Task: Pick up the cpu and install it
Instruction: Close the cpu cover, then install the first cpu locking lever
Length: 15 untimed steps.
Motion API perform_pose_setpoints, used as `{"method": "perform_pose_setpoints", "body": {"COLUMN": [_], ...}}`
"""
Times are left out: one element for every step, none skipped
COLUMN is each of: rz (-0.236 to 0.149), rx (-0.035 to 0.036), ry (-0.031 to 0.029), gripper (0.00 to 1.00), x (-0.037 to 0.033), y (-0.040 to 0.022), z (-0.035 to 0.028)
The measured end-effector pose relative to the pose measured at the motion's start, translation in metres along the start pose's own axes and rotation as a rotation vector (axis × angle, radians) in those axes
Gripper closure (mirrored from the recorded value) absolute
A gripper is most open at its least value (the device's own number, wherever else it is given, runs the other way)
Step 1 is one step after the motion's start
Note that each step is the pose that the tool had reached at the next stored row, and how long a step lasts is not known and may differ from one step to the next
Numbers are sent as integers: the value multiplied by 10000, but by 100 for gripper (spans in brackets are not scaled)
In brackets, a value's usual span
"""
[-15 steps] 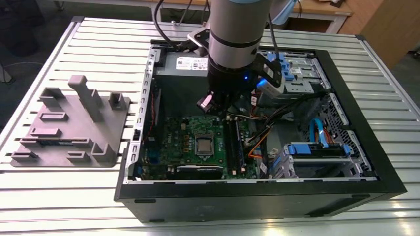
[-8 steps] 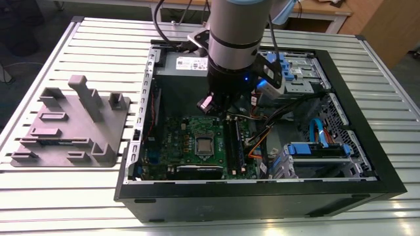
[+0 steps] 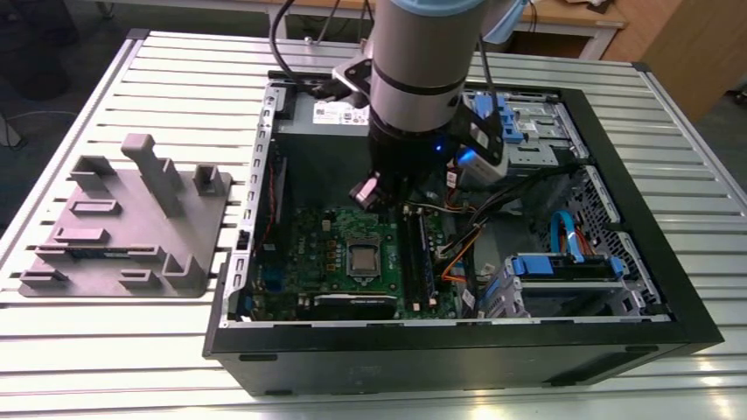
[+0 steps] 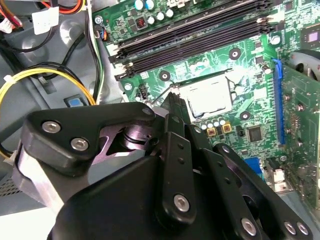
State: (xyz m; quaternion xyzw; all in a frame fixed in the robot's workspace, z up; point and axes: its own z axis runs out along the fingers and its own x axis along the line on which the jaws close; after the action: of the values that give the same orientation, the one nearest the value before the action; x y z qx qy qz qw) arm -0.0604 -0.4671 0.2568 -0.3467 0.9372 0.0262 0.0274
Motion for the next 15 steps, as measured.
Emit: {"method": "perform_pose_setpoints", "body": {"rz": [-1,-1,-1,-1,-1,-1,-1,-2,-3,-2,-2,-2,-2,-2,-2], "rx": [-2,-3,-5,-8,-9,-9,-8,-8,-8,-7,-6,-6,-6,-6,-6], "ry": [-2,-3,-7,-12,-17,-20,-23,-28,-31,-31,-32,-32,-32,-32,-31], "gripper": [90,90,90,90,90,90,90,90,90,90,90,90,90,90,90], "x": [6,15,27,44,61,78,95,111,124,136,145,146,148,149,150], "y": [-7,-14,-24,-37,-48,-56,-64,-70,-76,-80,-82,-83,-84,-85,-84], "z": [-1,-1,-2,-4,-5,-7,-8,-9,-9,-10,-11,-11,-10,-11,-11]}}
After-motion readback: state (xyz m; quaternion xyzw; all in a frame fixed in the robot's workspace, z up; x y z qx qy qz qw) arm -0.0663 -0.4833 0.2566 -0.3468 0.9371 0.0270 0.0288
